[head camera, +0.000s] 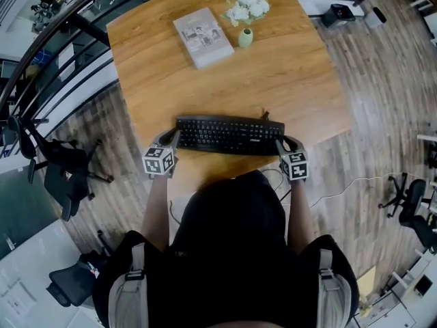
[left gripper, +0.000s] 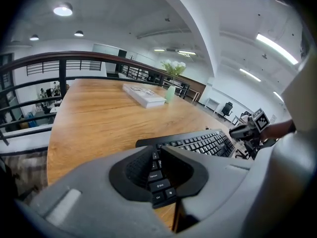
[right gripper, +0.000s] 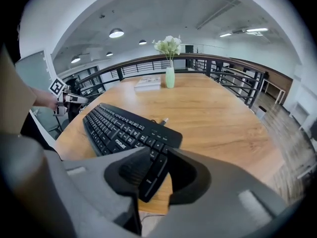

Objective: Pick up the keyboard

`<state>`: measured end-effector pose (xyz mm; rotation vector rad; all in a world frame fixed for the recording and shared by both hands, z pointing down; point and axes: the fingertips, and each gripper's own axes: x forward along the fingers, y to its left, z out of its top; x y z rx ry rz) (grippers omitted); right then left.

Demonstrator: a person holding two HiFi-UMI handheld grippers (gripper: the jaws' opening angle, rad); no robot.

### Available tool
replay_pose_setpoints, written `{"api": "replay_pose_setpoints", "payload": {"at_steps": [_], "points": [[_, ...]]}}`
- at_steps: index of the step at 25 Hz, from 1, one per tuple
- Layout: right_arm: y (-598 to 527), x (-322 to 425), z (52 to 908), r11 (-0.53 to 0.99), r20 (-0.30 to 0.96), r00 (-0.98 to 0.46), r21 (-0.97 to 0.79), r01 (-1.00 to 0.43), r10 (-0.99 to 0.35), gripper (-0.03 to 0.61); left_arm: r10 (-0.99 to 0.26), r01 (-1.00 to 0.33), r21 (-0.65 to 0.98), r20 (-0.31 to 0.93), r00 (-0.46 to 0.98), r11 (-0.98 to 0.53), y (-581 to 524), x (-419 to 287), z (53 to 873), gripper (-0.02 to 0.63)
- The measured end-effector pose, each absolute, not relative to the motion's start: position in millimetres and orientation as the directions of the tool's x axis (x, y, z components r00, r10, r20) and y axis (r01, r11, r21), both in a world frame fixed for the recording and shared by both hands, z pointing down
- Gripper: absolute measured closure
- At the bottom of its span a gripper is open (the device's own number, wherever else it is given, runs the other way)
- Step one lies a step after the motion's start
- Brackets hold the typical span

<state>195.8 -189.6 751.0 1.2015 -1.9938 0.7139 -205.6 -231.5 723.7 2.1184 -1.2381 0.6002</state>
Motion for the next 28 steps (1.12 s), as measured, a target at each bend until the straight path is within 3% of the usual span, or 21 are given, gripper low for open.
{"api": "replay_pose_setpoints", "payload": {"at_steps": [3,5,13,28], "points": [[-193.2,201.5,754.4,0.408,0.798,-0.307,-0.085,-0.909,-0.518,0.459,-0.576,-0.89,0.247,0.689,0.439,-0.383,-230.9,-209.7,738.9,0.476],[-194.7,203.6,755.7,0.403,0.805,-0.299,-0.083,-0.912,-0.512,0.447,-0.554,-0.892,0.231,0.716,0.426,-0.388,-230.2,-211.1,747.7,0.443],[-194.1,205.5,767.1,0.385,0.834,-0.277,-0.084,-0.919,-0.478,0.383,-0.509,-0.895,0.252,0.751,0.42,-0.367,-225.9,-213.9,766.6,0.391],[-193.5,214.4,790.3,0.322,0.85,-0.319,-0.189,-0.927,-0.419,0.362,-0.456,-0.886,0.29,0.774,0.439,-0.361,-221.4,-211.4,777.5,0.348]]}}
